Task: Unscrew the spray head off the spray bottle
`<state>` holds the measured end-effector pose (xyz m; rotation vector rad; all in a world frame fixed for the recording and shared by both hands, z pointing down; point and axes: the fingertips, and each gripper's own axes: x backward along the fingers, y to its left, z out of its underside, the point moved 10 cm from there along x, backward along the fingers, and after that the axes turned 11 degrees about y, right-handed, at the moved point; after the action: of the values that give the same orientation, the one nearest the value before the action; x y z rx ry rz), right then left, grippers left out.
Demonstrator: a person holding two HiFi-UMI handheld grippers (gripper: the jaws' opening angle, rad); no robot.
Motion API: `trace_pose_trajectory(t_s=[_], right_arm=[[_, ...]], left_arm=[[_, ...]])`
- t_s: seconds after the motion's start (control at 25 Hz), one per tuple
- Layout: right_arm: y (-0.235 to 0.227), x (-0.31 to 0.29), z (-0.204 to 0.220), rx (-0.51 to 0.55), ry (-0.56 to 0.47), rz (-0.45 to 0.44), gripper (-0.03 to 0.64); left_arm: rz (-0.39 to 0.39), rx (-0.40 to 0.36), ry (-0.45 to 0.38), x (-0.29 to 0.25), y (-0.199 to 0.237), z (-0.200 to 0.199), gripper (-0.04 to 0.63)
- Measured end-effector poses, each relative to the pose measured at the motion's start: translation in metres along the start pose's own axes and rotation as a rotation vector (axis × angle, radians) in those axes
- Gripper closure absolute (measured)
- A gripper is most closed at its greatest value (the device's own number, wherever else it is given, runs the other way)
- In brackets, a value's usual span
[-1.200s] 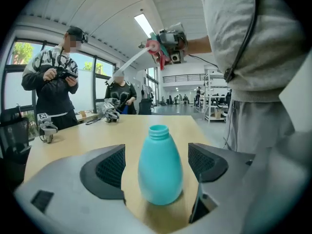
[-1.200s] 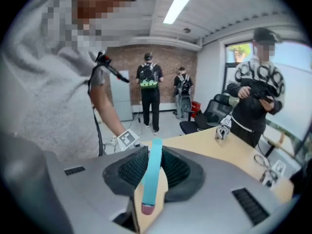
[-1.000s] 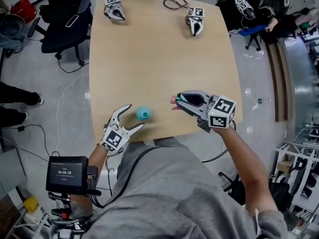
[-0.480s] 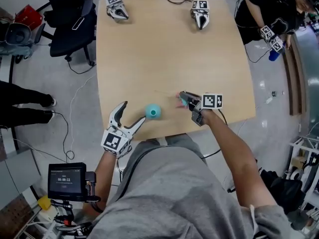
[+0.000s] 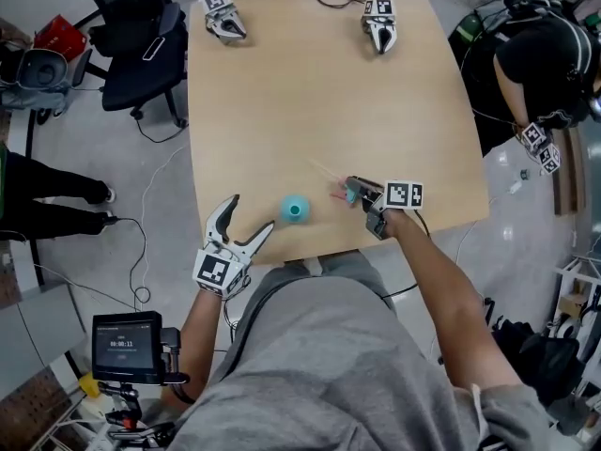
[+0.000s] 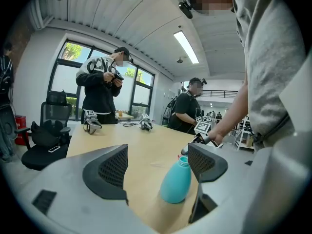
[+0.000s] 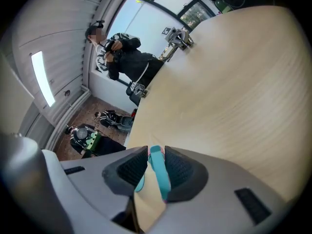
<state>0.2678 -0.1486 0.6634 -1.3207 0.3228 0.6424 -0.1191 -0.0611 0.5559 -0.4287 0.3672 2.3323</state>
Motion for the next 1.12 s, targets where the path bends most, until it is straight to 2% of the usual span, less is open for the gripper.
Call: trace_pose_trajectory(t_s=[0.24,0.28,0.32,0.36,0.64,0.88,1.12], right_arm=[[-0.011,0.007,0.001,0.007,-0.079,0.066,0.495],[-0.011,0.008,0.002,0.021,-0.093,0.081,0.459],[-0.011,0.008,0.003,0.036,-0.102,0.097,0.374],[-0.011,0.008,0.004,0.046,-0.106,0.109,0.348],[-0.02,0.013,0.013,0.014,-0.173,0.164,0.344],[-0.026,0.019,0.013,0.019,-0.241,0.261,0.279],[-0.033,0.031,0.002,0.002,-0.339,0.342,0.27]], left_arm=[[-0.009,-0.002,0.008,0.002,-0.001,0.003,0.215],[-0.01,-0.003,0.009,0.002,0.0,0.004,0.215],[-0.009,-0.005,0.01,0.002,0.0,0.004,0.215],[-0.008,-0.007,0.01,0.002,0.0,0.004,0.215],[-0.011,-0.016,0.0,0.001,0.001,0.003,0.215],[-0.009,-0.026,-0.006,0.001,0.003,-0.001,0.215],[-0.018,-0.042,-0.024,-0.001,0.007,-0.004,0.215]])
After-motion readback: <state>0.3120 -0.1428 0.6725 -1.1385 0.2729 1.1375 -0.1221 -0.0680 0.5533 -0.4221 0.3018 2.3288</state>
